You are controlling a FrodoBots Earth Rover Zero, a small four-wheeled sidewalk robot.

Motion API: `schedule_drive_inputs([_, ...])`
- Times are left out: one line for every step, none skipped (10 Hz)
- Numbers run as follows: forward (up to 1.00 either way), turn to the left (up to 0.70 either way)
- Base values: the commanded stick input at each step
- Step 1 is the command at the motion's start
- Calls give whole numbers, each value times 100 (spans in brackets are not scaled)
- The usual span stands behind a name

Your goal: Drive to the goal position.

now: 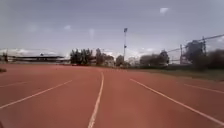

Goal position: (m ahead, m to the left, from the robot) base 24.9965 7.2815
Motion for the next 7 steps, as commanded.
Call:
schedule_drive_inputs([45, 0])
schedule_drive_inputs([45, 0])
schedule_drive_inputs([45, 0])
schedule_drive_inputs([45, 0])
schedule_drive_inputs([45, 0])
schedule_drive_inputs([45, 0])
schedule_drive_inputs([45, 0])
